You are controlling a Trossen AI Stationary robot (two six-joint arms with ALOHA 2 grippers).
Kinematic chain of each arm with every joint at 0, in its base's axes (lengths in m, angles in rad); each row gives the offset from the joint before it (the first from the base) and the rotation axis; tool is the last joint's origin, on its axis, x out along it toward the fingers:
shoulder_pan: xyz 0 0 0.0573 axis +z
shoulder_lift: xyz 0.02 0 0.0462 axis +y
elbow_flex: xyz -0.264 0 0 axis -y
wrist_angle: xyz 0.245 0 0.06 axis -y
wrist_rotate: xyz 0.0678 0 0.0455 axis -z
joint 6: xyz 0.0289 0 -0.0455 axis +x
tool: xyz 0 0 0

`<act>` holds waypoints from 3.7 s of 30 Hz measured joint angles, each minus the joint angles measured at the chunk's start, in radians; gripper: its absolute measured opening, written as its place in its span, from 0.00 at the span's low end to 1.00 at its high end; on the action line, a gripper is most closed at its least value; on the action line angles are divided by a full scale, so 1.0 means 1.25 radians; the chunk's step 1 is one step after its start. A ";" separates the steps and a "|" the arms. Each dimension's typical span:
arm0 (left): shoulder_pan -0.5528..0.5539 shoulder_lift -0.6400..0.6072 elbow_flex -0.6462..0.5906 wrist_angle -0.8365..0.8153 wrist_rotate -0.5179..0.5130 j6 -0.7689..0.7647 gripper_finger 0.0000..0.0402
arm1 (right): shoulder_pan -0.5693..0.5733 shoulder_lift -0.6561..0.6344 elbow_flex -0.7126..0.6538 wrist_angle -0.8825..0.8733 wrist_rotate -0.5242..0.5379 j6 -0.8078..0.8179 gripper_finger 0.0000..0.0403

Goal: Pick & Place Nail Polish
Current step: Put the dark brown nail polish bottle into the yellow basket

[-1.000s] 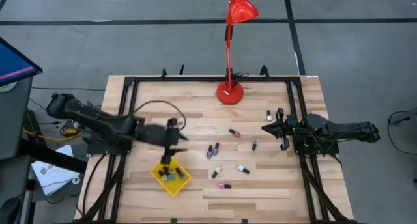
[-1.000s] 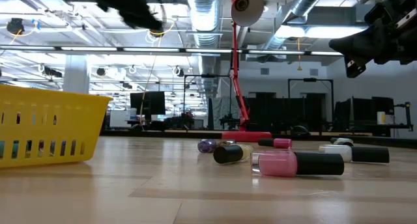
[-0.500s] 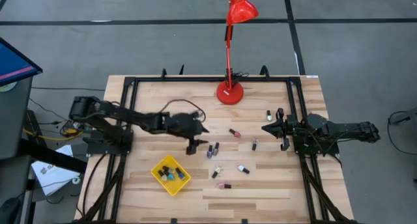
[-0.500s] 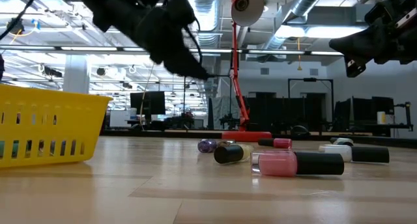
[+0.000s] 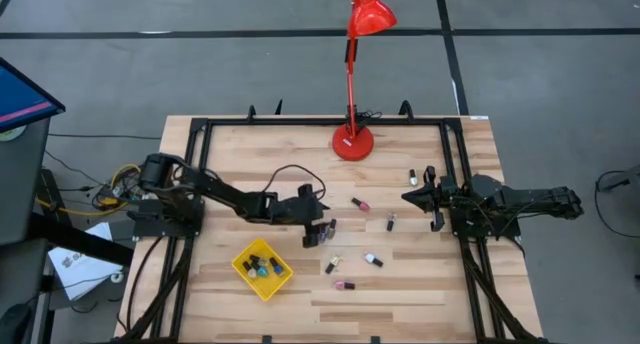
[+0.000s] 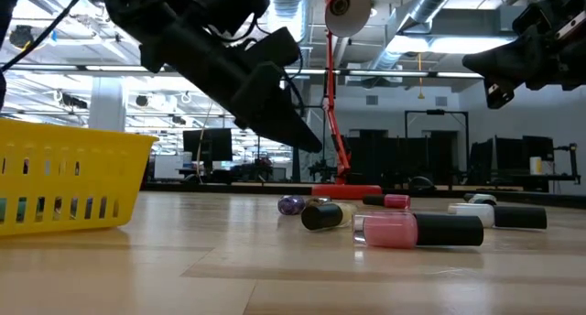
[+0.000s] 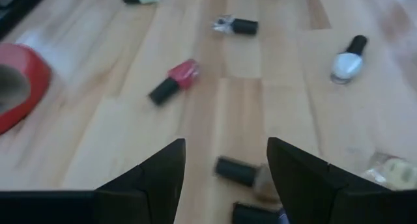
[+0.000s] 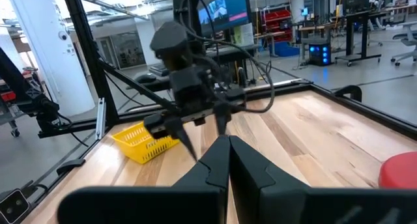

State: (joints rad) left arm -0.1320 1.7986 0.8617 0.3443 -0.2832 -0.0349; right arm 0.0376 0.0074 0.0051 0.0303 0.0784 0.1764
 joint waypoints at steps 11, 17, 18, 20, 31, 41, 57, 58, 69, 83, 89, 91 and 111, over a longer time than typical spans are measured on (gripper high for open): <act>-0.003 0.030 0.010 -0.013 -0.013 -0.065 0.53 | 0.000 0.000 0.000 0.000 0.000 0.000 0.00; -0.023 0.092 0.046 -0.010 -0.012 -0.117 0.53 | 0.000 0.000 0.000 0.000 0.000 0.000 0.00; -0.027 0.099 0.053 -0.009 -0.014 -0.117 0.53 | 0.000 0.000 0.000 0.000 0.000 0.000 0.00; -0.032 0.116 0.066 -0.010 -0.019 -0.118 0.53 | 0.000 0.000 0.000 0.000 0.000 0.000 0.00; -0.042 0.145 0.072 -0.081 -0.062 -0.130 0.53 | 0.000 0.000 0.000 0.000 0.000 0.000 0.00; -0.042 0.144 0.074 -0.108 -0.067 -0.168 0.53 | 0.000 0.000 0.000 0.000 0.000 0.000 0.00; -0.010 0.143 0.073 -0.110 0.001 -0.168 0.39 | 0.000 0.000 0.000 0.000 0.000 0.000 0.00; -0.010 0.143 0.073 -0.110 0.002 -0.168 0.35 | 0.000 0.000 0.000 0.000 0.000 0.000 0.00; -0.010 0.142 0.075 -0.112 0.002 -0.168 0.29 | 0.000 0.000 0.000 0.000 0.000 0.000 0.00; -0.003 -0.091 0.084 -0.261 0.041 -0.076 0.26 | 0.000 0.000 0.000 -0.002 0.000 0.000 0.00; -0.042 -0.275 0.084 -0.543 0.104 -0.074 0.26 | 0.000 -0.001 0.000 0.000 0.000 0.000 0.00; -0.069 -0.326 0.084 -0.628 0.108 -0.078 0.26 | 0.000 -0.001 0.000 0.000 0.000 0.000 0.00; -0.371 -0.361 -0.018 -0.751 0.163 -0.167 0.27 | 0.000 -0.001 0.000 0.000 0.000 0.000 0.00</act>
State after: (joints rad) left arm -0.5954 1.3469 0.8387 -0.5939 -0.0799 -0.2440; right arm 0.0376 0.0063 0.0055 0.0303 0.0787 0.1764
